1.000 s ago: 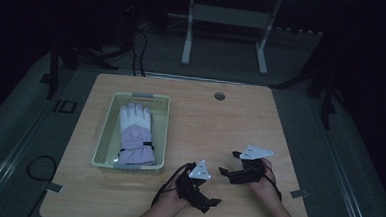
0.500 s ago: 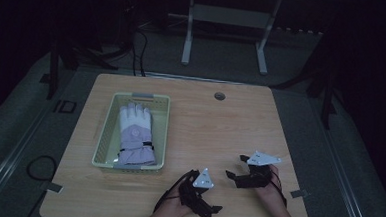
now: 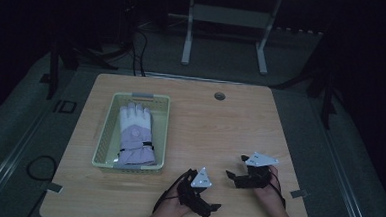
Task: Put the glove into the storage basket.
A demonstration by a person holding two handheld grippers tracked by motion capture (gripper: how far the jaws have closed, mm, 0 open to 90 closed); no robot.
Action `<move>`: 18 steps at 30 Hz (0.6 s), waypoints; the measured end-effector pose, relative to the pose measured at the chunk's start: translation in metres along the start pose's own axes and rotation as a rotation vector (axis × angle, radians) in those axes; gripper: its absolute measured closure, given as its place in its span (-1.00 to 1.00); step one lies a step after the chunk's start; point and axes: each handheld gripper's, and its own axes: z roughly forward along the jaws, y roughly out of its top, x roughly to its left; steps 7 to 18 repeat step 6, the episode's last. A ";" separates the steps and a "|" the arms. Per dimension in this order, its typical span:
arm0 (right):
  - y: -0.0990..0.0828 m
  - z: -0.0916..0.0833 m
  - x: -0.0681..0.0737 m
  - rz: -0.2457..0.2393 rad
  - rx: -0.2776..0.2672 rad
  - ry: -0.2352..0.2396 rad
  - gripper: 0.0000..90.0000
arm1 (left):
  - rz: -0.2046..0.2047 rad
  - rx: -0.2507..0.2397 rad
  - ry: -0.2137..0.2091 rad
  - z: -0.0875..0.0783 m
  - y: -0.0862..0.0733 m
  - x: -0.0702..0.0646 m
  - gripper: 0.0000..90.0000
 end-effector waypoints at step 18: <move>0.001 0.001 0.001 -0.004 0.013 -0.004 -0.69 | 0.004 0.010 -0.006 0.001 -0.001 -0.001 -0.98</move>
